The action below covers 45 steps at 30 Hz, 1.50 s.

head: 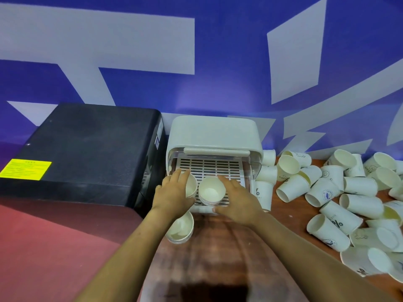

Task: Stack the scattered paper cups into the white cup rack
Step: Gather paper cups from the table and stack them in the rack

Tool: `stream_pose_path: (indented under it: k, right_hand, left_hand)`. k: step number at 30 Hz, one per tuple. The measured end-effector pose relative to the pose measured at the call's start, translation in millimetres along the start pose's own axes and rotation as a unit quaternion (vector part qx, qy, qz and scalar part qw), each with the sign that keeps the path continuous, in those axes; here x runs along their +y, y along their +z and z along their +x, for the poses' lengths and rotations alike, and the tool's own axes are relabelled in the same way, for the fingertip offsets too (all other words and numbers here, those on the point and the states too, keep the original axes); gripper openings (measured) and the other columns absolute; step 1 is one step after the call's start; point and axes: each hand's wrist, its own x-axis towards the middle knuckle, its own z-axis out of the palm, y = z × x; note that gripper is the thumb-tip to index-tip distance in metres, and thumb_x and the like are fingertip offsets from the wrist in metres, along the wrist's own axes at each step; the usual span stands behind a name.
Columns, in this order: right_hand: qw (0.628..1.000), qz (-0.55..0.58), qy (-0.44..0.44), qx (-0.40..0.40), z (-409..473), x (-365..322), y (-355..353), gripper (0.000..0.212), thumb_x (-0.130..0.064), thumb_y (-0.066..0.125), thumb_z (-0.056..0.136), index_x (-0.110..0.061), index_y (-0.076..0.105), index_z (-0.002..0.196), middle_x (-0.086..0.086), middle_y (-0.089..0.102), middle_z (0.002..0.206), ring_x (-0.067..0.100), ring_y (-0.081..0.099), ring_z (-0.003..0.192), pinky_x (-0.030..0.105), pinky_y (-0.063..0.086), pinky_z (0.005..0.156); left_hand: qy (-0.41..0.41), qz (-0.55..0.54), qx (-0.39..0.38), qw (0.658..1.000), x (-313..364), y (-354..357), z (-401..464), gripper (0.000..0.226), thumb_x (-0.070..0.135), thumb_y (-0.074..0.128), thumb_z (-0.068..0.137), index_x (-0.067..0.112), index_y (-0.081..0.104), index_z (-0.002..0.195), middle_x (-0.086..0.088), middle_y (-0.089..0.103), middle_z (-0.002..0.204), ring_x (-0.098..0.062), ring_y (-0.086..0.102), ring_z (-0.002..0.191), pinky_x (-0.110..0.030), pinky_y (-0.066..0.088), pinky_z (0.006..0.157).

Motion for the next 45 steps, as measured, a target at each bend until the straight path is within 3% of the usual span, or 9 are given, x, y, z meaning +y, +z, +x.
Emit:
stream_pose_path:
  k: [6,12,16,20,30,35,39,45]
  right_hand:
    - [1.000,-0.010,-0.007,0.011,-12,4,-7,0.091,-0.047,0.068,0.079,-0.032,0.013,0.150,-0.004,0.027,0.153,0.019,0.035,0.136,0.038,0.040,0.104]
    - [0.999,0.026,0.019,0.035,-47,16,-18,0.081,-0.038,0.064,0.084,-0.032,0.016,0.149,-0.004,0.033,0.150,0.018,0.041,0.132,0.039,0.041,0.106]
    - [0.996,0.027,0.043,0.069,-81,28,-20,0.078,-0.033,0.065,0.085,-0.031,0.019,0.148,-0.001,0.039,0.145,0.019,0.045,0.127,0.036,0.045,0.098]
    - [0.996,0.014,0.078,0.049,-111,57,-16,0.079,-0.037,0.064,0.086,-0.027,0.018,0.149,0.003,0.034,0.147,0.022,0.043,0.129,0.038,0.044,0.099]
    - [0.995,0.020,0.087,0.053,-124,142,-50,0.076,-0.038,0.065,0.083,-0.027,0.025,0.147,0.001,0.033,0.149,0.019,0.044,0.129,0.039,0.044,0.101]
    - [0.994,-0.038,0.092,0.034,-114,195,-73,0.072,-0.041,0.062,0.083,-0.026,0.030,0.145,0.003,0.038,0.145,0.022,0.044,0.128,0.040,0.045,0.097]
    - [0.992,-0.108,0.060,0.012,-94,219,-91,0.068,-0.033,0.059,0.085,-0.025,0.028,0.145,0.002,0.039,0.143,0.024,0.046,0.122,0.037,0.047,0.091]
    - [0.978,-0.204,-0.030,-0.012,-46,232,-92,0.062,-0.012,0.050,0.089,-0.023,0.028,0.146,0.001,0.029,0.151,0.026,0.036,0.129,0.040,0.037,0.100]
  left_hand:
    - [0.014,-0.022,0.039,0.999,9,-12,-12,0.076,0.043,0.060,0.086,0.027,0.021,0.149,0.001,0.020,0.157,-0.026,0.022,0.141,-0.046,0.031,0.108]
    - [0.087,-0.054,0.090,0.991,33,-14,-36,0.065,0.038,0.059,0.086,0.031,0.030,0.144,0.002,0.030,0.152,-0.022,0.029,0.137,-0.042,0.033,0.110]
    - [0.163,-0.068,0.098,0.979,62,-3,-47,0.058,0.035,0.058,0.088,0.029,0.037,0.141,0.003,0.038,0.146,-0.021,0.038,0.130,-0.037,0.036,0.106]
    - [0.205,-0.066,0.059,0.975,93,24,-60,0.057,0.032,0.059,0.085,0.026,0.042,0.139,0.002,0.043,0.141,-0.022,0.042,0.125,-0.037,0.040,0.102]
    - [0.172,-0.029,0.021,0.984,172,48,-48,0.061,0.034,0.056,0.087,0.026,0.034,0.144,-0.001,0.039,0.145,-0.024,0.040,0.128,-0.037,0.038,0.105]
    - [0.133,-0.019,-0.012,0.991,214,67,-28,0.062,0.035,0.056,0.088,0.023,0.032,0.144,-0.003,0.036,0.145,-0.027,0.041,0.125,-0.040,0.042,0.101]
    - [0.098,-0.014,-0.042,0.994,232,81,-8,0.066,0.036,0.056,0.089,0.022,0.026,0.146,-0.006,0.026,0.151,-0.029,0.034,0.133,-0.042,0.038,0.105]
    - [0.033,-0.067,-0.031,0.997,246,97,32,0.068,0.031,0.059,0.088,0.019,0.025,0.147,-0.011,0.020,0.153,-0.029,0.026,0.139,-0.040,0.034,0.110]
